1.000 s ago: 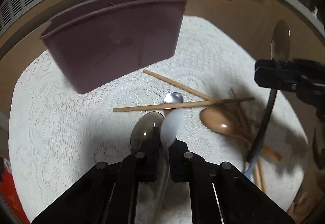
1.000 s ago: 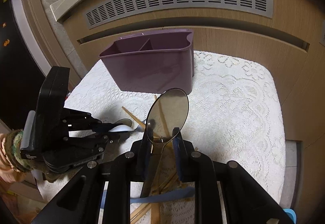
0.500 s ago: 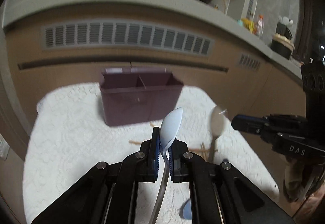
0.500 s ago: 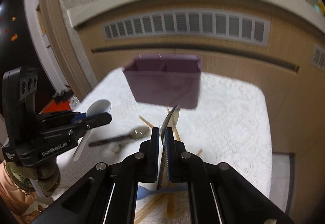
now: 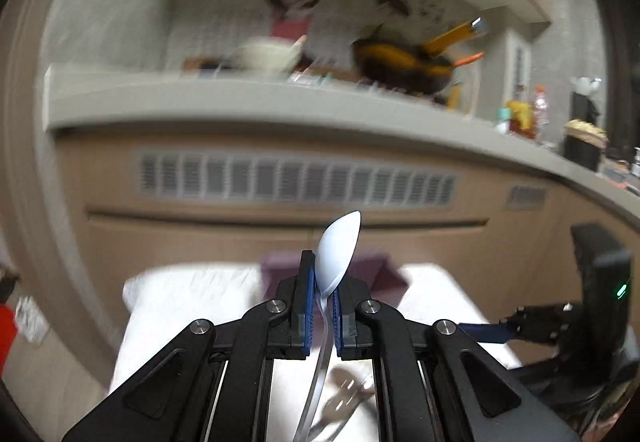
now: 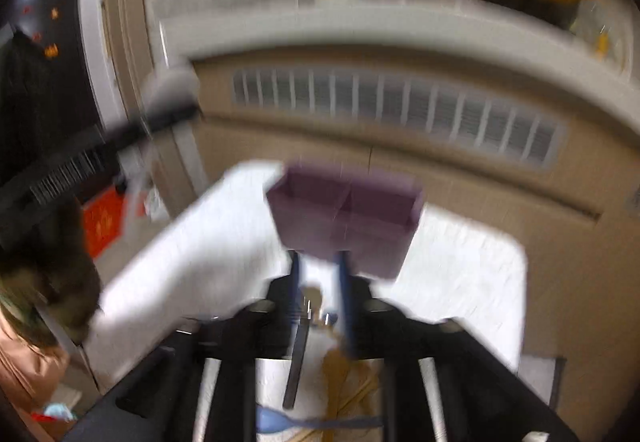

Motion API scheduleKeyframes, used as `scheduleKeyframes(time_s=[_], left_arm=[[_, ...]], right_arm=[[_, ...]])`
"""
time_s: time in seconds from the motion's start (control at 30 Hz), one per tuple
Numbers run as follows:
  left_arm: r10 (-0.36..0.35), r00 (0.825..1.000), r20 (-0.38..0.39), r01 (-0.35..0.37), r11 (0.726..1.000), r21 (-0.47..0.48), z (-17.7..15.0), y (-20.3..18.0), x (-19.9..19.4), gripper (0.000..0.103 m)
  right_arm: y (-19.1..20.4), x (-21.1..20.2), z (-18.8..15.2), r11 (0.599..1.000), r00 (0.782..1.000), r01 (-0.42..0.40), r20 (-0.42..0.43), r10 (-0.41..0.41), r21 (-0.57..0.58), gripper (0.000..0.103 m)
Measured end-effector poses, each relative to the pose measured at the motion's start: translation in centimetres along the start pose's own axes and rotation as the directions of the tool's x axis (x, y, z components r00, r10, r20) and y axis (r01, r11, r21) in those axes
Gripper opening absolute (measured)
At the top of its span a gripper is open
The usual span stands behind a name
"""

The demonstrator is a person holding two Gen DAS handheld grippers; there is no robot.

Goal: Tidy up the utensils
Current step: 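Lift both held spoons up and carry them over the purple caddy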

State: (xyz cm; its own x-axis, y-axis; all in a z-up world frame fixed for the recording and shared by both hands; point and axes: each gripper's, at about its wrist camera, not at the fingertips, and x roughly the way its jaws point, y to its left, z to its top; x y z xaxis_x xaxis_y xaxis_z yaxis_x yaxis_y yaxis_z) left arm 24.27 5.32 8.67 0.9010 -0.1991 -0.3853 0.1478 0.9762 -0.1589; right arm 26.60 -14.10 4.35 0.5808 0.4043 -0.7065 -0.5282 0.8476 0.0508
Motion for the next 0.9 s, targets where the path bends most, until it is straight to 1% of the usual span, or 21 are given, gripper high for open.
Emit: scheduleKeyframes(time_s=[0.07, 0.13, 0.2, 0.33, 0.43, 0.47, 0.53, 0.57, 0.6, 0.7, 0.8, 0.9], left_arm=[[0.018, 0.998, -0.056, -0.019, 0.999, -0.028, -2.4, 1.4, 0.7, 0.008], [0.035, 0.995, -0.089, -0.04, 0.998, -0.051, -4.2, 2.2, 1.0, 0.008], [0.037, 0.993, -0.11, -0.045, 0.997, -0.067, -5.5, 2.9, 1.0, 0.008], [0.06, 0.991, -0.116, -0.07, 0.995, -0.078, -7.3, 4.0, 0.3, 0.008], [0.067, 0.987, -0.143, -0.08, 0.993, -0.089, -8.7, 4.7, 0.1, 0.008], [0.064, 0.986, -0.155, -0.079, 0.992, -0.093, -9.1, 4.8, 0.1, 0.008], [0.058, 0.984, -0.167, -0.075, 0.992, -0.096, -9.5, 5.0, -0.2, 0.008], [0.055, 0.984, -0.172, -0.073, 0.993, -0.098, -9.8, 5.0, -0.3, 0.008], [0.05, 0.983, -0.177, -0.069, 0.992, -0.101, -9.8, 4.9, -0.3, 0.008], [0.03, 0.98, -0.195, -0.053, 0.992, -0.113, -10.2, 4.7, -0.4, 0.008], [0.022, 0.979, -0.203, -0.046, 0.992, -0.114, -10.6, 4.3, -0.7, 0.008], [0.001, 0.98, -0.199, -0.025, 0.992, -0.122, -10.6, 3.8, -1.3, 0.008]], right_arm=[[0.2, 3.4, -2.0, 1.0, 0.997, -0.004, -0.071, 0.005, 0.014, 0.044], [0.5, 6.2, -2.9, 0.999, 0.991, -0.022, -0.13, 0.026, 0.035, 0.044], [0.8, 8.4, -3.0, 0.999, 0.986, -0.016, -0.164, 0.023, 0.042, 0.044], [1.3, 12.6, -2.2, 0.999, 0.975, 0.047, -0.219, -0.043, 0.011, 0.044], [1.5, 15.0, -2.1, 0.995, 0.961, 0.099, -0.258, -0.096, -0.001, 0.044], [1.5, 15.6, -2.4, 0.995, 0.958, 0.104, -0.268, -0.101, -0.005, 0.044], [1.9, 15.7, -2.8, 0.995, 0.958, 0.1, -0.267, -0.102, -0.02, 0.04], [2.4, 15.6, -3.0, 0.994, 0.959, 0.097, -0.262, -0.106, -0.049, 0.031], [2.8, 15.4, -3.1, 0.993, 0.96, 0.094, -0.259, -0.108, -0.067, 0.03], [3.1, 13.8, -3.2, 0.997, 0.969, 0.066, -0.235, -0.076, -0.05, 0.029], [2.4, 10.5, -3.3, 0.999, 0.985, 0.054, -0.164, -0.053, -0.001, 0.029], [1.0, 6.5, -3.7, 0.996, 0.996, 0.027, -0.083, -0.02, 0.082, 0.029]])
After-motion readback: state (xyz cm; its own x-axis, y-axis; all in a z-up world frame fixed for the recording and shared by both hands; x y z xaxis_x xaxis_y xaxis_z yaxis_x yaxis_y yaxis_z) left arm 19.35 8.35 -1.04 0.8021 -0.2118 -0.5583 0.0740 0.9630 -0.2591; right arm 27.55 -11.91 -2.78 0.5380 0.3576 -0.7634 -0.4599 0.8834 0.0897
